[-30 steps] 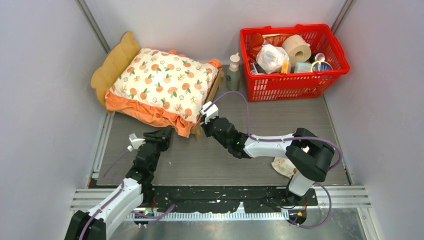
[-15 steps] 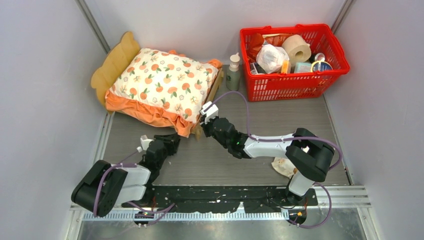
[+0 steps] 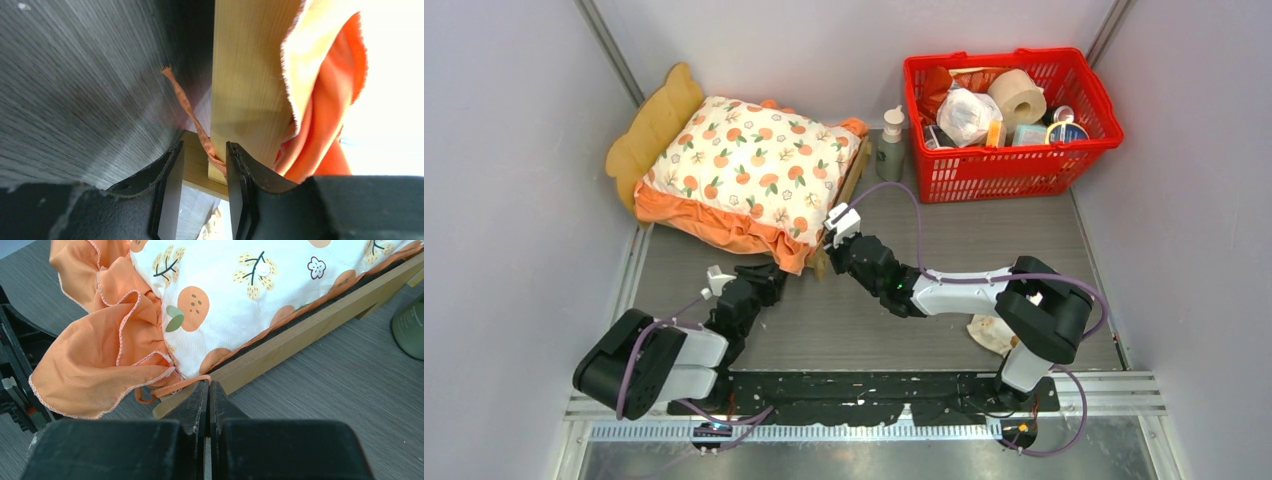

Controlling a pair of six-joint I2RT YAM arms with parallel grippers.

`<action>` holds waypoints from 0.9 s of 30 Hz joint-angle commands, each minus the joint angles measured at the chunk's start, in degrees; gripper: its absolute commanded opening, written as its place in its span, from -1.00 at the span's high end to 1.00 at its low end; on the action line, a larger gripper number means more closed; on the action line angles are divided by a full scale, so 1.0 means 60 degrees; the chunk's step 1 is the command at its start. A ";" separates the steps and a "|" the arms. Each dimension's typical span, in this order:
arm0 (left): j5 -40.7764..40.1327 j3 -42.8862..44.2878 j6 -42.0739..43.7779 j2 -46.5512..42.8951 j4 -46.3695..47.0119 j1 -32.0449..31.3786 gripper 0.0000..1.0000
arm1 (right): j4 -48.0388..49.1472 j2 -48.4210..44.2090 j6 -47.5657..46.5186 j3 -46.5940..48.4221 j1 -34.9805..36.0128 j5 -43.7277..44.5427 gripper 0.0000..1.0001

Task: Set up the pet bed
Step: Adjust the ropes on the bed frame.

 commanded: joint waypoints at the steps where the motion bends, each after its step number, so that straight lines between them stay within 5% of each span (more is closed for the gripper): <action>1: -0.0104 -0.0527 0.0103 0.0639 0.1277 -0.0255 0.22 | 0.0637 -0.0192 -0.0060 0.0294 0.0019 0.0197 0.90; 10: -0.0750 -0.0752 -0.0096 0.3627 0.5428 -0.0657 0.24 | 0.0706 -0.0178 -0.0060 0.0196 0.0019 0.0122 0.89; 27: -0.0854 0.0319 0.0435 0.3528 0.5484 -0.0861 0.33 | 0.0807 -0.0261 -0.0019 -0.0071 0.0019 0.0140 0.90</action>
